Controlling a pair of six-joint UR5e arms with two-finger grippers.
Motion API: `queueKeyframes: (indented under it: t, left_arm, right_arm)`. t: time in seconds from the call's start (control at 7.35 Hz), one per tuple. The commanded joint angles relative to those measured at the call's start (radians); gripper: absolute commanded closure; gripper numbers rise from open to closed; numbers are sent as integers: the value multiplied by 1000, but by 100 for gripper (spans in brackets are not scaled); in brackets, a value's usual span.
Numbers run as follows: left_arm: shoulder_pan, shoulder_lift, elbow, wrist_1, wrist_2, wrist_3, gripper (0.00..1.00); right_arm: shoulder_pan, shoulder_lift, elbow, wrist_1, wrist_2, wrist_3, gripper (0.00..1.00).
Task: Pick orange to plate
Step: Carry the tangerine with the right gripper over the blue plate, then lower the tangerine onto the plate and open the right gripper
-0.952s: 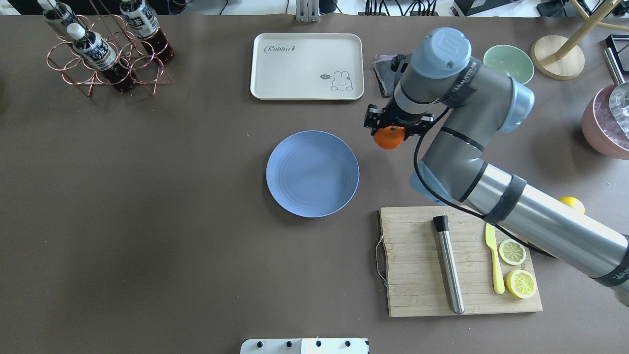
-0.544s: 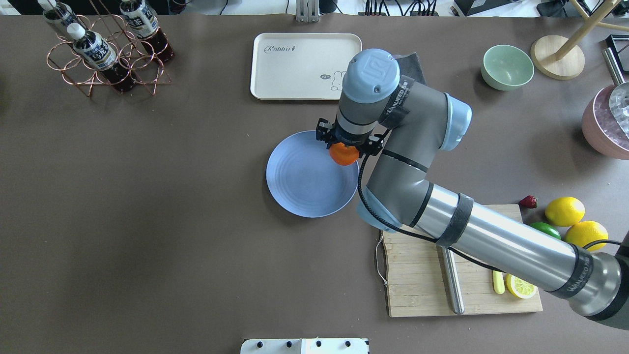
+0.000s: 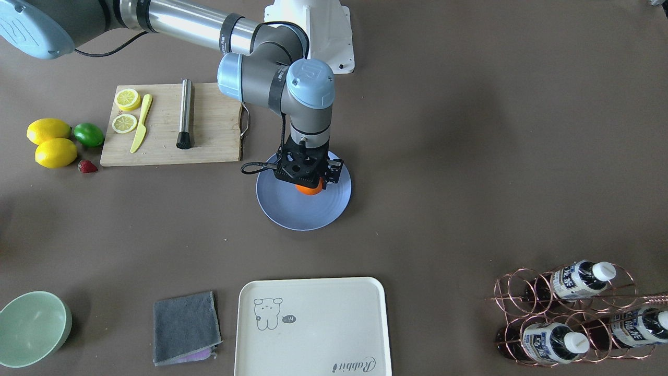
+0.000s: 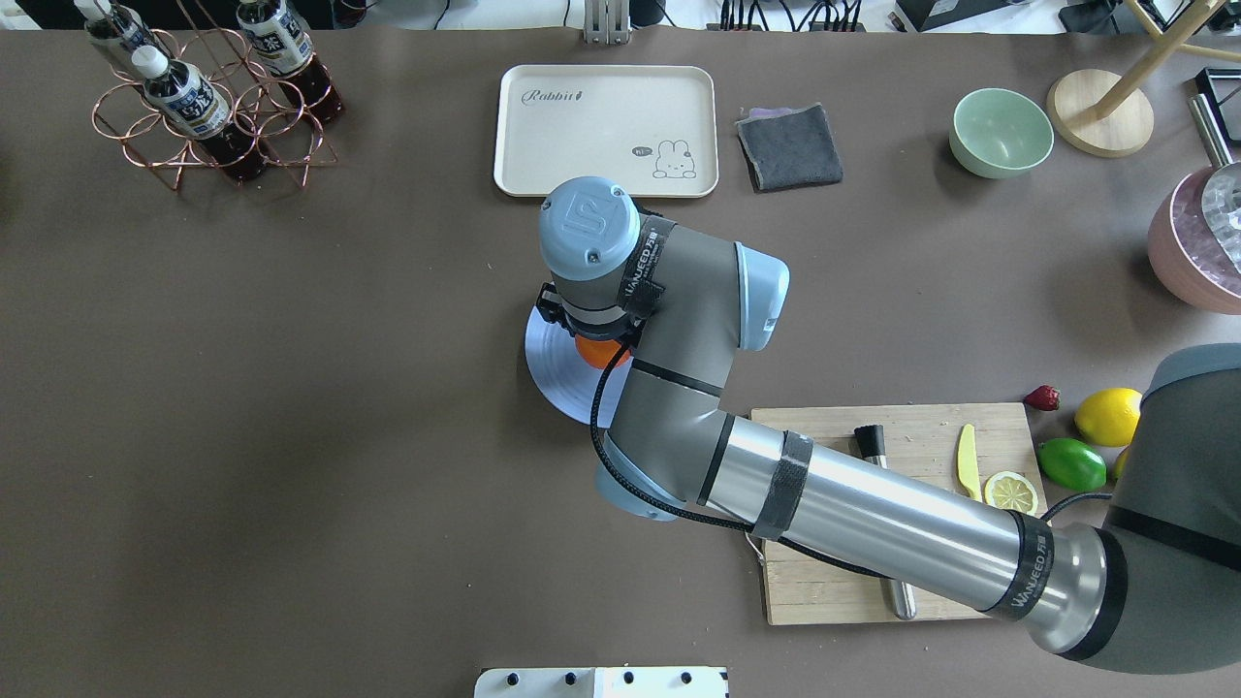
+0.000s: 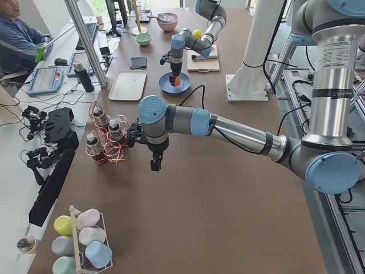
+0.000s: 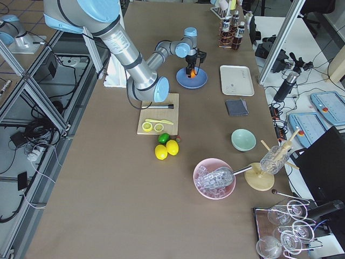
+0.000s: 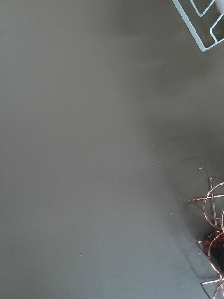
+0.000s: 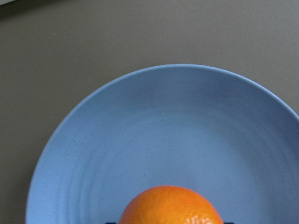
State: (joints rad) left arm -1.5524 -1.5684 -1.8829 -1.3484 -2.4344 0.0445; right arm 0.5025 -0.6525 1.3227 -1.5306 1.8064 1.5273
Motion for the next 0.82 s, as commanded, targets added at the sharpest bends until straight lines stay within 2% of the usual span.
queueKeyframes:
  t: [0.0, 0.14, 0.41, 0.68]
  left_arm:
    - [0, 1, 2, 0, 0, 0, 2]
    - [0, 1, 7, 0, 0, 0, 2]
    - [0, 1, 19, 2, 3, 0, 2]
    - [0, 2, 31, 5, 6, 0, 2]
  right_arm:
    - [1, -10, -2, 7, -2, -15, 65]
    - [1, -12, 1, 7, -2, -41, 1]
    - [42, -9, 35, 6, 23, -76, 0]
    - [170, -30, 76, -3, 169, -169, 0]
